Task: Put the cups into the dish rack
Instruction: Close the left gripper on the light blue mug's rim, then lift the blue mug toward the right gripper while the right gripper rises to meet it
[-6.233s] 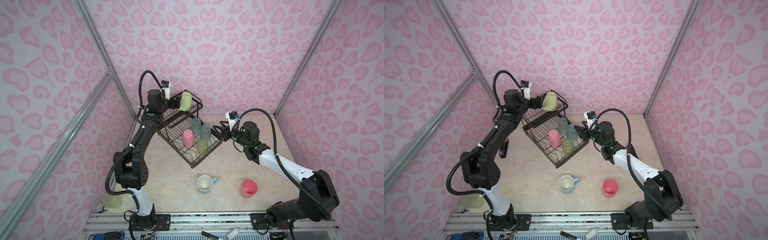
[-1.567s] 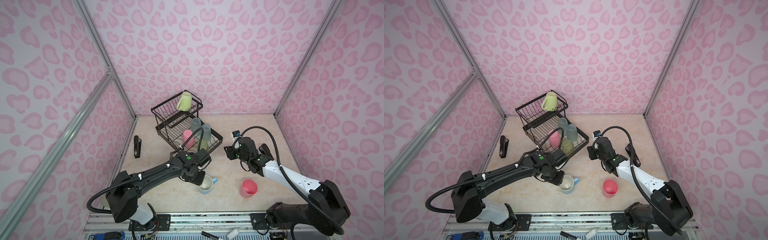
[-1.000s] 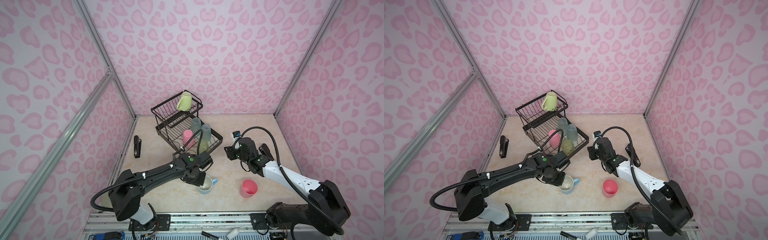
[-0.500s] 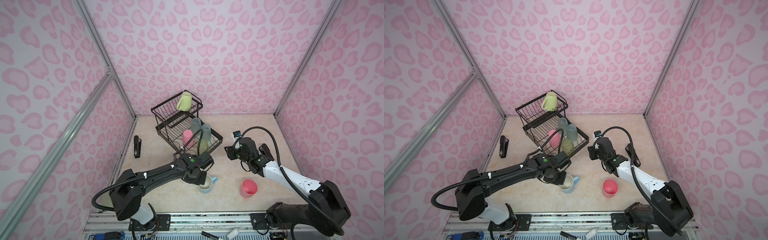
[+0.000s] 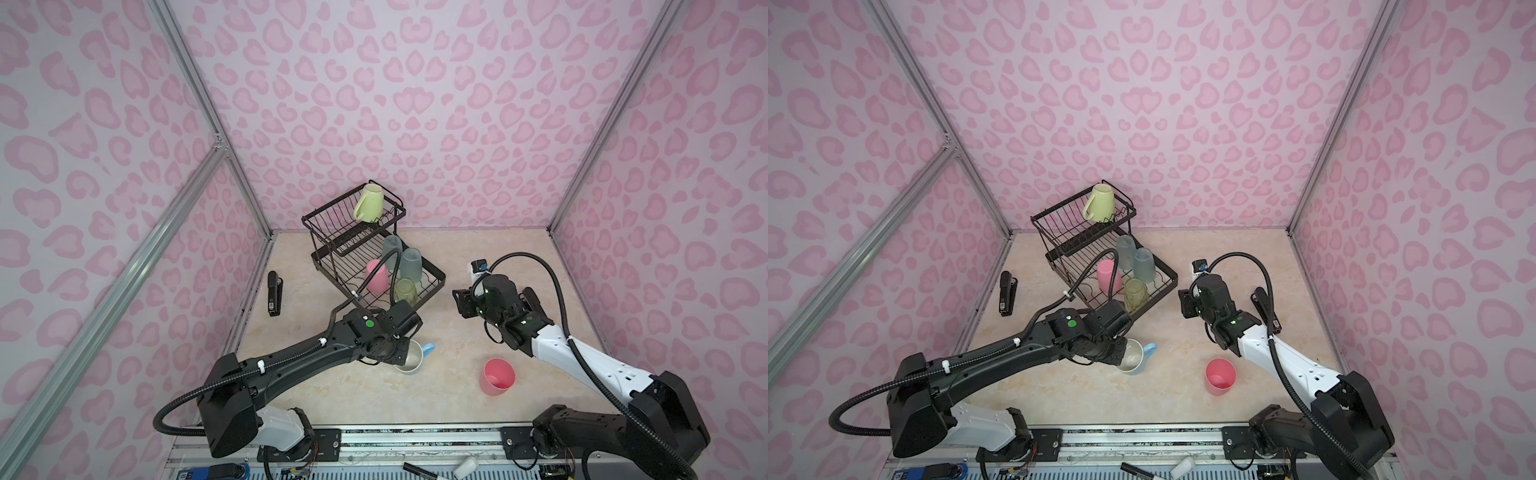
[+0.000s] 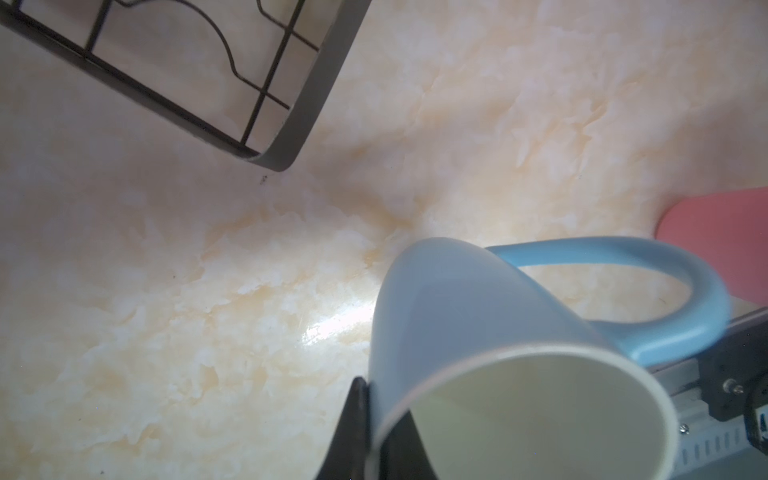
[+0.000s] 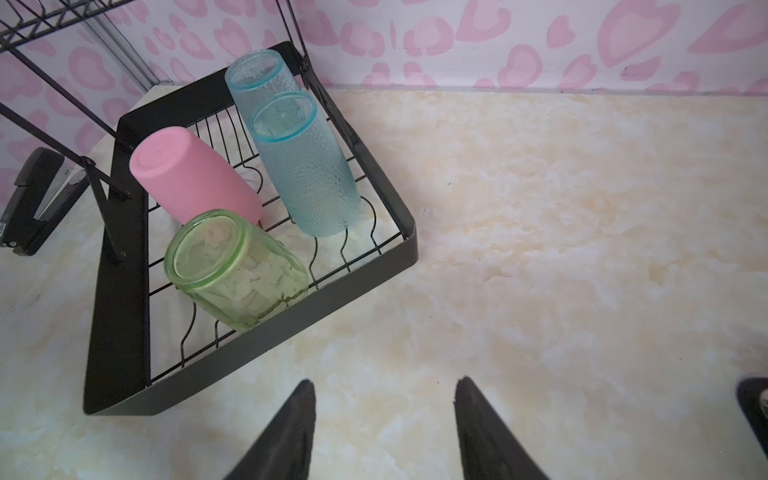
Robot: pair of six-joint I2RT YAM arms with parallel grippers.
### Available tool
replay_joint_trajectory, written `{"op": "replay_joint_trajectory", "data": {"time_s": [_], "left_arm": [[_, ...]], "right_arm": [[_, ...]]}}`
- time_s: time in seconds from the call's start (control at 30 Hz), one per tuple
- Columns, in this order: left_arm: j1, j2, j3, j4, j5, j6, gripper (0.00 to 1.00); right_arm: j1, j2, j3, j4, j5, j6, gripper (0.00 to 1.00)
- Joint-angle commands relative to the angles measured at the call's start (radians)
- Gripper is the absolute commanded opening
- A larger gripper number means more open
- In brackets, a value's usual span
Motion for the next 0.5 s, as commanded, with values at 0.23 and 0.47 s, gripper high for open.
{"op": "replay_joint_trajectory", "data": {"time_s": [0.23,0.47], "left_arm": [[-0.003,-0.124,0.054,0.231,-0.122,0.141,0.04],[0.040,-0.042,0.149,0.415,-0.180,0.287,0.04]], "right_arm": [[-0.037,-0.059,0.073,-0.105,0.077,0.100,0.57],[-0.121,-0.072,0.158,-0.191,0.041,0.182,0.58]]}}
